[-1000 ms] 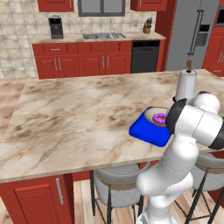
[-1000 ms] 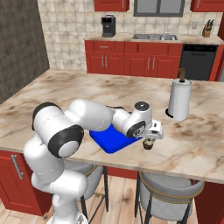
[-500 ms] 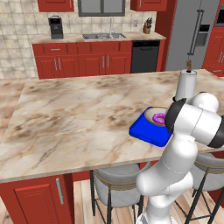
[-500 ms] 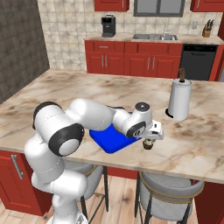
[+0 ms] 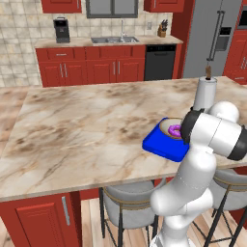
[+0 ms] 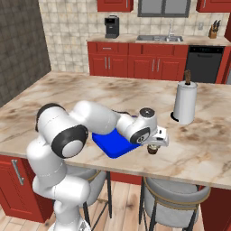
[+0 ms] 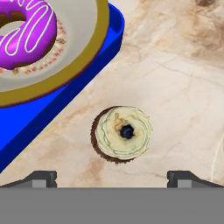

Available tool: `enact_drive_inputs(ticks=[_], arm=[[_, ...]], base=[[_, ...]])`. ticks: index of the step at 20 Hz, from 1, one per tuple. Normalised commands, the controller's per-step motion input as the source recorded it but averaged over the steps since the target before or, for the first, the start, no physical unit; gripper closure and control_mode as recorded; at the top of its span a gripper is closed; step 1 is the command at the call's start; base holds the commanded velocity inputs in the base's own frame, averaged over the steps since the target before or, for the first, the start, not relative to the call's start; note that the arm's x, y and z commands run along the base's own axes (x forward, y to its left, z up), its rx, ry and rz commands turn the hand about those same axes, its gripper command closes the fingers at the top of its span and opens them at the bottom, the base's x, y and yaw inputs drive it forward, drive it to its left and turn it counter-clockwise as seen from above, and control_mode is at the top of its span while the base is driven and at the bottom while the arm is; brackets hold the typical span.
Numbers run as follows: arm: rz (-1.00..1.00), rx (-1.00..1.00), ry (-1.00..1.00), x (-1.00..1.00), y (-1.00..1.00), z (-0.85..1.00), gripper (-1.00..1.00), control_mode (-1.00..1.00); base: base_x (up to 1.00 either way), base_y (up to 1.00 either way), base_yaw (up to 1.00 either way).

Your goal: Place the bowl with donut and the cupcake onto the tray.

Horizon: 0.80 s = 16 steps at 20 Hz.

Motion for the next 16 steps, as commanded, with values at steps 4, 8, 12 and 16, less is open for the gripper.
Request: enact_drive_inputs(ticks=[4,8,12,16], arm=[[0.00,0.00,0.00,0.00,0.00,-0.11,-1.00,-1.00],[0.00,0.00,0.00,0.00,0.00,-0.05,-1.00,-1.00],[0.00,0.00,0.00,0.00,-0.01,0.00,-1.00,-1.00],[0.00,0.00,0.00,0.06,-0.01,0.00,-1.00,-1.00]], base=[[0.00,0.00,0.00],[0.00,0.00,0.00],[0.00,0.00,0.00],[0.00,0.00,0.00]])
